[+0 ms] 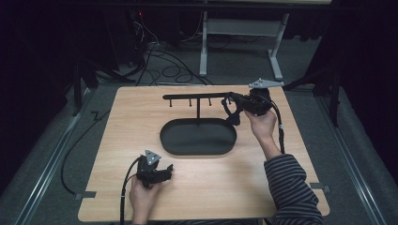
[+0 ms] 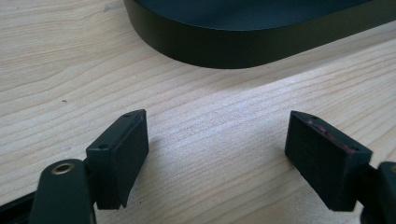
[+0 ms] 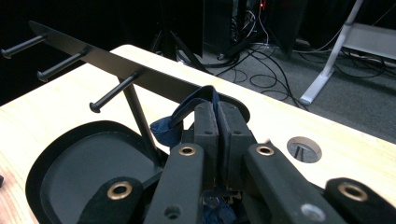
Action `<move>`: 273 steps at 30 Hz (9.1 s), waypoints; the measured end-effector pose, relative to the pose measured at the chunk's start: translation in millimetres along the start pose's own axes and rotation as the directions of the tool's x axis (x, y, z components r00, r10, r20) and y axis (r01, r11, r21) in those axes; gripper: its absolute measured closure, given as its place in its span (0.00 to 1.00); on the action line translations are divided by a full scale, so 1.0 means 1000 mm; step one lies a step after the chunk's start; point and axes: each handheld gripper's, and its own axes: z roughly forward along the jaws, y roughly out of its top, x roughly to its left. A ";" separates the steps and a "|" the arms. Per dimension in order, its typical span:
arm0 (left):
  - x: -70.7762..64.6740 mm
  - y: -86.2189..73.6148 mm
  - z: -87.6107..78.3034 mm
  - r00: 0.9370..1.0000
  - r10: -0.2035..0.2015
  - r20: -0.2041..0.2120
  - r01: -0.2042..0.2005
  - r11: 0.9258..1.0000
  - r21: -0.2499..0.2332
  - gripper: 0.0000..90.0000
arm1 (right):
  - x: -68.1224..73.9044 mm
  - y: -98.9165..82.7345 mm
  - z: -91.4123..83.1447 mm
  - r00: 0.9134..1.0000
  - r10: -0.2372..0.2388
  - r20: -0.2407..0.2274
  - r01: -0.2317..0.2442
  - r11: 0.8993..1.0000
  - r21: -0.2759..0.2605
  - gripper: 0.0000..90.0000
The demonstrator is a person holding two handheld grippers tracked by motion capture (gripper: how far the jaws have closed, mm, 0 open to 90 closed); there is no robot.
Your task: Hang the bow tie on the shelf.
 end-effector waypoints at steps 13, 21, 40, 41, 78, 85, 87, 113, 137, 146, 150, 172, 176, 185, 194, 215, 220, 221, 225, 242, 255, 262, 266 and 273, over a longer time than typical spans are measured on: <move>0.000 0.000 0.000 1.000 0.000 0.000 0.000 1.000 0.000 0.24 | 0.000 -0.001 0.002 1.000 0.007 -0.007 -0.007 1.000 0.011 0.98; 0.000 0.000 0.000 1.000 0.002 -0.001 -0.002 1.000 0.002 0.24 | -0.003 0.000 -0.005 1.000 0.010 -0.027 -0.010 1.000 -0.012 0.88; 0.000 0.000 0.000 1.000 0.000 -0.003 0.000 1.000 0.000 0.24 | -0.024 -0.007 -0.039 0.994 0.091 -0.053 -0.094 0.993 -0.069 0.66; 0.000 0.000 0.000 1.000 0.000 -0.003 0.000 1.000 0.000 0.24 | -0.025 -0.009 -0.039 0.994 0.096 -0.054 -0.100 0.993 -0.067 0.66; 0.000 0.000 0.000 1.000 -0.003 0.001 0.003 1.000 -0.002 0.24 | -0.028 -0.055 -0.078 0.993 0.096 -0.065 -0.100 0.993 -0.059 0.69; 0.000 0.000 0.000 1.000 -0.003 0.001 0.003 1.000 0.000 0.24 | -0.024 -0.062 -0.084 0.995 0.087 -0.055 -0.090 0.994 -0.061 0.69; 0.001 0.000 0.000 1.000 -0.005 0.003 0.005 1.000 -0.002 0.24 | -0.023 -0.064 -0.087 0.995 0.087 -0.053 -0.090 0.994 -0.065 0.69; 0.001 0.000 0.000 1.000 -0.004 0.001 0.004 1.000 0.000 0.24 | -0.017 -0.095 -0.106 0.993 0.107 -0.051 -0.111 0.989 -0.092 0.70; 0.000 0.000 0.000 1.000 -0.001 -0.002 0.001 1.000 0.001 0.24 | -0.014 -0.121 -0.111 0.988 0.141 -0.060 -0.145 0.986 -0.078 0.70; 0.000 0.000 0.000 1.000 -0.001 -0.002 0.001 1.000 0.001 0.24 | -0.013 -0.129 -0.112 0.987 0.151 -0.063 -0.155 0.986 -0.065 0.70; 0.000 0.000 0.000 1.000 -0.001 -0.002 0.001 1.000 0.001 0.24 | -0.011 -0.131 -0.111 0.986 0.153 -0.069 -0.157 0.985 -0.065 0.70; 0.000 0.000 0.000 1.000 0.001 -0.003 -0.001 1.000 0.002 0.24 | -0.007 -0.149 -0.104 0.979 0.181 -0.091 -0.185 0.982 -0.033 0.70; 0.000 0.000 0.000 1.000 0.000 -0.003 0.000 1.000 0.001 0.24 | -0.006 -0.150 -0.101 0.978 0.182 -0.105 -0.185 0.982 -0.025 0.70; 0.000 0.000 0.000 1.000 0.001 -0.003 -0.001 1.000 0.002 0.24 | 0.001 -0.150 -0.088 0.979 0.164 -0.119 -0.164 0.986 0.011 0.69; 0.000 0.000 0.000 1.000 0.001 -0.003 -0.001 1.000 0.002 0.24 | 0.007 -0.151 -0.079 0.980 0.154 -0.127 -0.150 0.988 0.037 0.69; 0.000 0.000 0.000 1.000 0.000 -0.003 0.000 1.000 0.001 0.24 | 0.014 -0.157 -0.061 0.983 0.134 -0.124 -0.122 0.988 0.098 0.69; 0.000 0.000 0.000 1.000 0.001 -0.003 -0.001 1.000 0.002 0.24 | 0.018 -0.160 -0.055 0.986 0.123 -0.114 -0.110 0.987 0.116 0.69; 0.000 0.000 0.000 1.000 0.001 -0.003 -0.001 1.000 0.002 0.24 | 0.018 -0.161 -0.054 0.986 0.121 -0.114 -0.108 0.987 0.116 0.69; 0.000 0.000 0.000 1.000 0.001 -0.003 -0.001 1.000 0.002 0.24 | 0.021 -0.164 -0.050 0.988 0.112 -0.109 -0.098 0.987 0.127 0.68; 0.000 0.000 0.000 1.000 0.001 -0.003 -0.001 1.000 0.002 0.24 | 0.030 -0.171 -0.038 0.991 0.087 -0.102 -0.067 0.981 0.182 0.67; 0.000 0.000 0.000 1.000 0.000 -0.003 0.000 1.000 0.001 0.24 | 0.041 -0.175 -0.033 0.992 0.075 -0.102 -0.054 0.980 0.193 0.66; 0.000 0.000 0.000 1.000 0.001 -0.003 -0.001 1.000 0.002 0.24 | 0.049 -0.178 -0.032 0.993 0.060 -0.099 -0.040 0.980 0.195 0.66; 0.000 0.000 0.000 1.000 0.000 -0.003 0.000 1.000 0.001 0.24 | 0.053 -0.179 -0.029 0.995 0.042 -0.091 -0.023 0.980 0.199 0.64; 0.000 0.000 0.000 1.000 0.001 -0.003 -0.001 1.000 0.001 0.24 | 0.059 -0.185 -0.023 0.999 -0.012 -0.041 0.022 0.968 0.248 0.61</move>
